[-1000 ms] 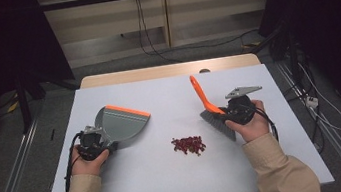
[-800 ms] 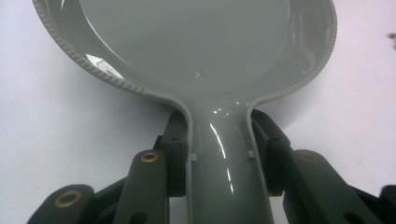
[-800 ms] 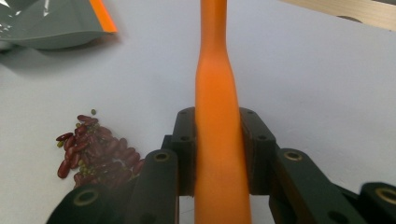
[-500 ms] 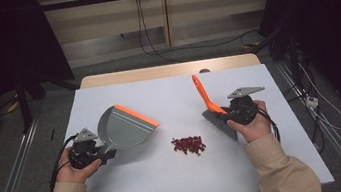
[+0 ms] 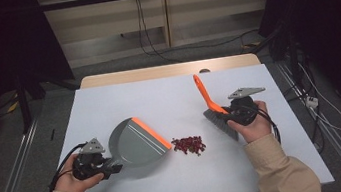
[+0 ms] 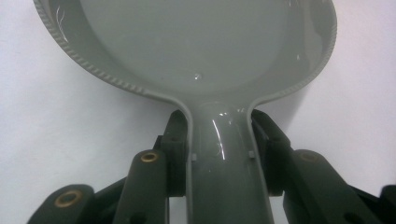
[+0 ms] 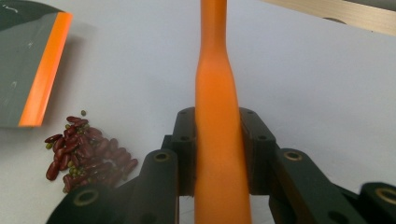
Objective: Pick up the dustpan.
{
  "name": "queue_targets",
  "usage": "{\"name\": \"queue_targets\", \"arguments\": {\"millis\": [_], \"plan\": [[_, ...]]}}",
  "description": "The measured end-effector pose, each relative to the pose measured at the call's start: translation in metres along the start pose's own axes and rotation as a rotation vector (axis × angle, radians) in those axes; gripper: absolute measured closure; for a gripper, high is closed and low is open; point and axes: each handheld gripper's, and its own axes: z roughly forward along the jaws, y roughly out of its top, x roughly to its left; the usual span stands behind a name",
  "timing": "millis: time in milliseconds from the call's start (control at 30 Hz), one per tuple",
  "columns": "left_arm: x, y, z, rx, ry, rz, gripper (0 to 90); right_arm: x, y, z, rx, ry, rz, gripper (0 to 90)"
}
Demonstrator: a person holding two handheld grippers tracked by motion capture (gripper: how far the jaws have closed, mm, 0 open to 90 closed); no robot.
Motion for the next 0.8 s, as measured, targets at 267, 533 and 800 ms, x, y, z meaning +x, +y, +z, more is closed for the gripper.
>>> {"name": "queue_targets", "arguments": {"millis": [267, 533, 800], "plan": [[-0.011, -0.001, 0.006, 0.032, -0.070, 0.047, 63.3, 0.009, -0.002, 0.008, 0.009, -0.019, -0.025, 70.8], [-0.015, 0.002, 0.016, 0.057, -0.110, 0.071, 63.2, 0.015, -0.006, 0.018, 0.041, -0.041, -0.055, 70.5], [-0.013, 0.000, 0.023, 0.070, -0.118, 0.060, 63.0, 0.016, -0.001, 0.015, 0.079, -0.073, -0.059, 62.8]]}}
